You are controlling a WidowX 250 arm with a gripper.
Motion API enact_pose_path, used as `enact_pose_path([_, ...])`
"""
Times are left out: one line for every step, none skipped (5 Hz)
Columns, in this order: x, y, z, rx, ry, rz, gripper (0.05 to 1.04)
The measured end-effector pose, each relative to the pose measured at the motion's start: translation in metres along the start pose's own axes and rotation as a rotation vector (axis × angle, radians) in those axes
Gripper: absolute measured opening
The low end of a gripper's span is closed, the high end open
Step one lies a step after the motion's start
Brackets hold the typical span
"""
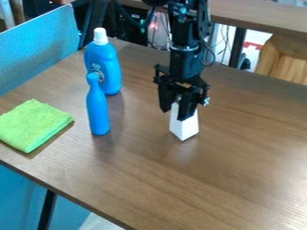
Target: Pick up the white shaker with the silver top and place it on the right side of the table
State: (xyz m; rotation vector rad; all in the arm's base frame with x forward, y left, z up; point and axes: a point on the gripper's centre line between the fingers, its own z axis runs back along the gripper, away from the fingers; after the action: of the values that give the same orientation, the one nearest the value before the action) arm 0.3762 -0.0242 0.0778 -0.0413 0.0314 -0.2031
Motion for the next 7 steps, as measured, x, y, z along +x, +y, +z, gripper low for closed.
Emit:
enact_pose_path([0.002,-0.005,0.024,-0.016,-0.086,0.071,0.614])
enact_pose_path([0.009,-0.014,0.039,0.002,-0.123,0.222,0.614])
enact_pose_path([0.021,-0.056,0.051,-0.028,-0.163,0.224,0.614])
enact_pose_path([0.024,-0.085,0.036,-0.097,-0.120,0.220,0.614])
enact_pose_path([0.021,-0.111,0.035,-0.130,-0.108,0.168,0.614])
enact_pose_path([0.019,-0.132,0.020,-0.147,-0.069,0.126,0.614])
enact_pose_path([0.018,-0.147,-0.007,-0.130,-0.008,0.119,0.614])
